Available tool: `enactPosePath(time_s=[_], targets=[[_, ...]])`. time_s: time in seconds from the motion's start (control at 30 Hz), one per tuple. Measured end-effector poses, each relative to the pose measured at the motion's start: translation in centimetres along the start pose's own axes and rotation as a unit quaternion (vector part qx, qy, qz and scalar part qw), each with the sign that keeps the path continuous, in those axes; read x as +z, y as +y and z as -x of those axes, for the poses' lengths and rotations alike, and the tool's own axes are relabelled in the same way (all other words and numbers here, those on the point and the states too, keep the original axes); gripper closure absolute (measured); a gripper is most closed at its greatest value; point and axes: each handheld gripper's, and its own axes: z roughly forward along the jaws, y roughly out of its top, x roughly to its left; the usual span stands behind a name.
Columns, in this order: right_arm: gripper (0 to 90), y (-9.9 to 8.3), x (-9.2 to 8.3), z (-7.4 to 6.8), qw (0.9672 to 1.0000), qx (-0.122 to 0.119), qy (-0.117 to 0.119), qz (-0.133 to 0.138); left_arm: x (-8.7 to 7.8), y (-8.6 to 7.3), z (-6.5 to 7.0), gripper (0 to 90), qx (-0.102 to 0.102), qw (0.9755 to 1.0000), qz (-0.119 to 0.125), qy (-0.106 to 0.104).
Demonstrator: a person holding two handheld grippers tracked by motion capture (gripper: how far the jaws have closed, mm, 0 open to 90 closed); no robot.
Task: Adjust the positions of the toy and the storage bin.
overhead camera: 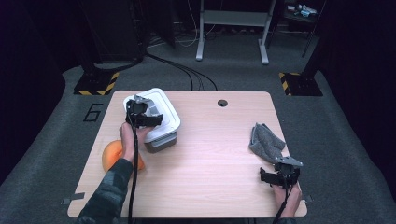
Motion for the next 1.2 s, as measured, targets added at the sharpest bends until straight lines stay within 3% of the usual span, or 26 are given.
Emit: enactPosePath(time_s=[0.43, 0.73, 0.87, 1.2], targets=[[3.3, 0.0, 0.0, 0.0, 1.0, 0.0, 0.0, 0.0, 1.1, 1.1, 0.3, 24.2, 0.005, 0.9996, -0.019, 0.019], [3.5, 0.0, 0.0, 0.0, 1.0, -0.002, 0.001, 0.0, 1.8, 1.9, 0.7, 38.9, 0.008, 0.9991, -0.03, 0.028], [3.5, 0.0, 0.0, 0.0, 1.0, -0.002, 0.001, 0.0, 1.8, 1.8, 0.5, 46.3, -0.001, 0.9992, -0.028, 0.028], [3.5, 0.0, 0.0, 0.0, 1.0, -0.003, 0.002, -0.001, 1.8, 1.6, 0.4, 49.8, -0.008, 0.9996, -0.025, 0.013]])
